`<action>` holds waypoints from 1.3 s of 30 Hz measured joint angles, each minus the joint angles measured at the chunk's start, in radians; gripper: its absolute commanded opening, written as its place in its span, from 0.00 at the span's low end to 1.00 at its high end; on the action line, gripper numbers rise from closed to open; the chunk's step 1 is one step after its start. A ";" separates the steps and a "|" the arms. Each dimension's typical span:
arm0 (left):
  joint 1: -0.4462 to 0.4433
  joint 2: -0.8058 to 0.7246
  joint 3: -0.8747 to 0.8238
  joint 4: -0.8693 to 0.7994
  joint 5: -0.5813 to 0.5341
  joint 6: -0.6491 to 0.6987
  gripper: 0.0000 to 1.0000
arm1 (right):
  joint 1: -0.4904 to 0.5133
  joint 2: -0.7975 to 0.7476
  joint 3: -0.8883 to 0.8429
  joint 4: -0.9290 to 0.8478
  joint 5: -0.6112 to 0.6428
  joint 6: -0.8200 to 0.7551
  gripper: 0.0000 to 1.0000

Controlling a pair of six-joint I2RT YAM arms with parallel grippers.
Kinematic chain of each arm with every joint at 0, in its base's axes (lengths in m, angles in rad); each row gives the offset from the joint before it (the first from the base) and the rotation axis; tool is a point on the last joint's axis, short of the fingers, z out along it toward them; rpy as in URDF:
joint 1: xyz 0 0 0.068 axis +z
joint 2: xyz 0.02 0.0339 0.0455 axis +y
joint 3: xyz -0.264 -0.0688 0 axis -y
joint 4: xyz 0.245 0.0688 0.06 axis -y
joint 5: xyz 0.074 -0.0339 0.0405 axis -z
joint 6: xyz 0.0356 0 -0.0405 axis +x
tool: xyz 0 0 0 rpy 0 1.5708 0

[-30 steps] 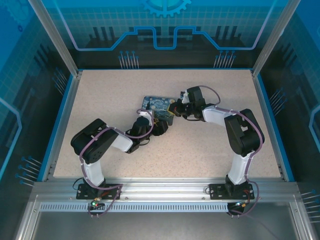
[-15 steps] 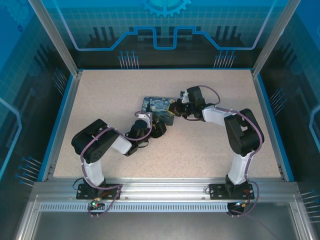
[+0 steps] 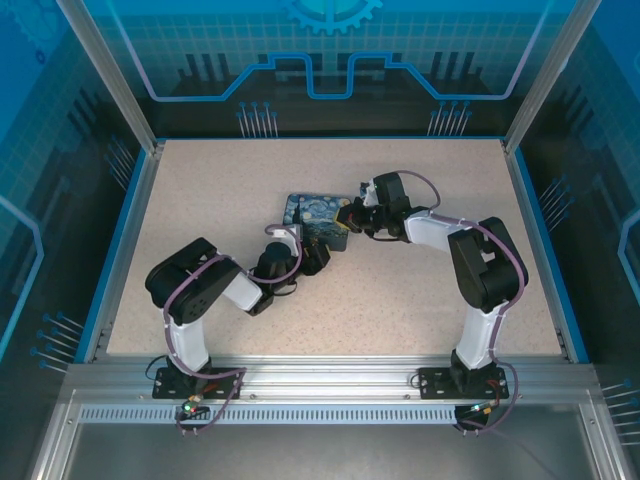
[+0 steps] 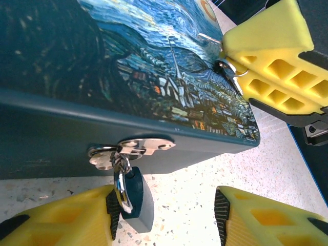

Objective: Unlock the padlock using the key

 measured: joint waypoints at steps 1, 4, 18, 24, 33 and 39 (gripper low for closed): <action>0.000 0.000 0.000 0.000 0.000 0.000 0.53 | 0.000 0.000 0.000 0.000 0.000 0.000 0.00; 0.000 0.003 0.000 0.003 0.000 0.000 0.53 | 0.000 0.000 0.000 0.000 0.000 0.000 0.00; 0.000 0.040 0.002 0.018 -0.012 -0.023 0.44 | 0.000 0.001 0.000 0.000 0.000 0.000 0.00; 0.000 0.040 0.002 0.013 -0.019 -0.025 0.40 | 0.000 0.001 0.002 -0.002 0.000 0.000 0.00; 0.000 0.040 0.029 -0.049 -0.046 -0.025 0.32 | 0.000 0.001 0.002 -0.002 0.000 0.000 0.00; 0.000 0.040 0.034 -0.062 -0.053 -0.025 0.28 | 0.000 0.003 0.003 -0.001 -0.002 0.000 0.00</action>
